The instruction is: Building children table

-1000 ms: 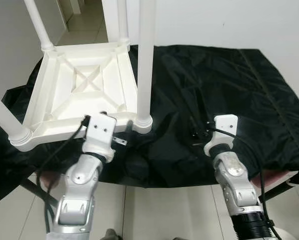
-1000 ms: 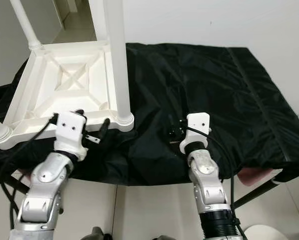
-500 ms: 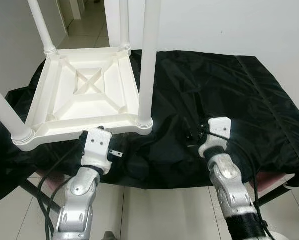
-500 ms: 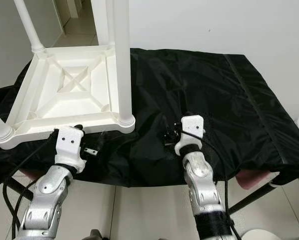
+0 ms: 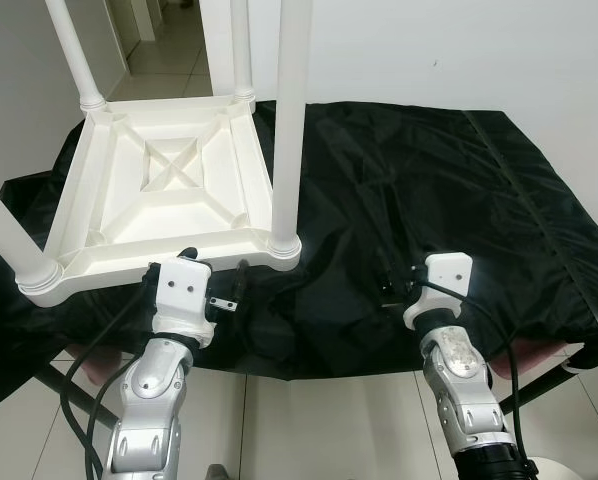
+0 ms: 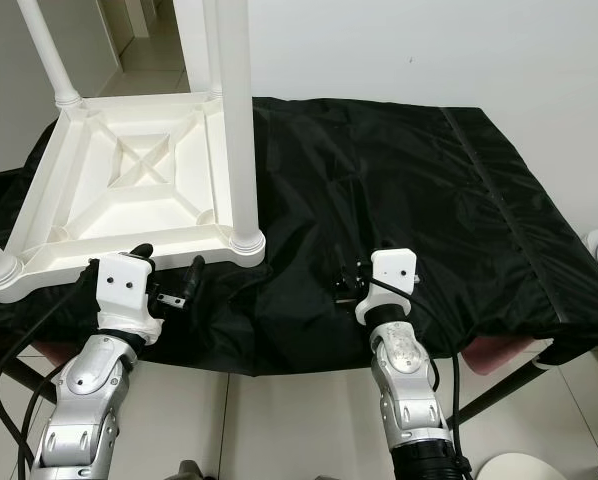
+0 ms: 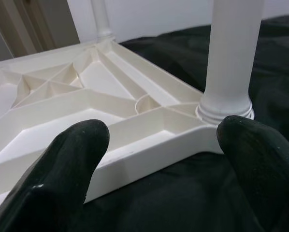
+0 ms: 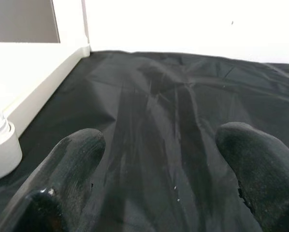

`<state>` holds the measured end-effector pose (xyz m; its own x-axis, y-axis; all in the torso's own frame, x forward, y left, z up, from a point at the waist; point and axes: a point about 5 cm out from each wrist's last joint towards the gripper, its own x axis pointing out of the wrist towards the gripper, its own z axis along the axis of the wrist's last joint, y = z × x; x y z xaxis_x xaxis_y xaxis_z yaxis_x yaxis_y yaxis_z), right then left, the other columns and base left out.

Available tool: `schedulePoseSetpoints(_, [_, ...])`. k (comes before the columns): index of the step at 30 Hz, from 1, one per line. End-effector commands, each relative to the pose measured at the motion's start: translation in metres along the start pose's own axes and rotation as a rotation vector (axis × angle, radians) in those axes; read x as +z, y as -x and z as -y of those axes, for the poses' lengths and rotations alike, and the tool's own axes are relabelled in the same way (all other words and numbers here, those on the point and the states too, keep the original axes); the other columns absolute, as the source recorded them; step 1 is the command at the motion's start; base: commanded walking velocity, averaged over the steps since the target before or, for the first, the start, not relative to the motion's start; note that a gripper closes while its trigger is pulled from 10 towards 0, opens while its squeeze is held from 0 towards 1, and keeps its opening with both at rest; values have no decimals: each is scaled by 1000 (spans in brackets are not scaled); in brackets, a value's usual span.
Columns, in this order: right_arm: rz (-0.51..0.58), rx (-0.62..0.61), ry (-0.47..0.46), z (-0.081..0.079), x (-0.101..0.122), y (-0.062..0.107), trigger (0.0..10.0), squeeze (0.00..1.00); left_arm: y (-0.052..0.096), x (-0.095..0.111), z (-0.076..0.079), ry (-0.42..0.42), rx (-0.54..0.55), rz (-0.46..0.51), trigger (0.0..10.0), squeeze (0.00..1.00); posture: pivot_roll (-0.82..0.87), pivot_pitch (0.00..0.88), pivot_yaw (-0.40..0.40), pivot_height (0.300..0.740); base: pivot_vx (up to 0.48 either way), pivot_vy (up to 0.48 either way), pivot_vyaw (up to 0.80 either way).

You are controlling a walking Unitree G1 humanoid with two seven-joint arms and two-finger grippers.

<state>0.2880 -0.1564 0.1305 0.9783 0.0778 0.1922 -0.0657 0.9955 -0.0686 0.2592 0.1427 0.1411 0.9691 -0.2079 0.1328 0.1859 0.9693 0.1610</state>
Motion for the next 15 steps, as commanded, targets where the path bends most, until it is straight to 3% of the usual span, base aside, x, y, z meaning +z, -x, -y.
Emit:
schedulePoseSetpoints(1, [14, 21, -3, -6, 2, -3, 10000, 0, -2, 0, -9, -10, 137, -8, 10000, 0, -90, 56, 12, 740, 0, 0, 0])
schedulePoseSetpoints(3, [14, 21, -3, -6, 2, -3, 10000, 0, -2, 0, -9, -10, 137, -8, 10000, 0, -90, 56, 12, 740, 0, 0, 0])
schedulePoseSetpoints(9, [28, 61, 26, -8, 5, -11, 10000, 0, -22, 16, -8, -16, 141, 41, 10000, 0, -83, 59, 3, 740, 0, 0, 0])
schedulePoseSetpoints(15, [40, 69, 24, -11, 7, -16, 10000, 0, -41, 23, 5, -24, 105, 37, 10000, 0, -83, 65, 0, 740, 0, 0, 0])
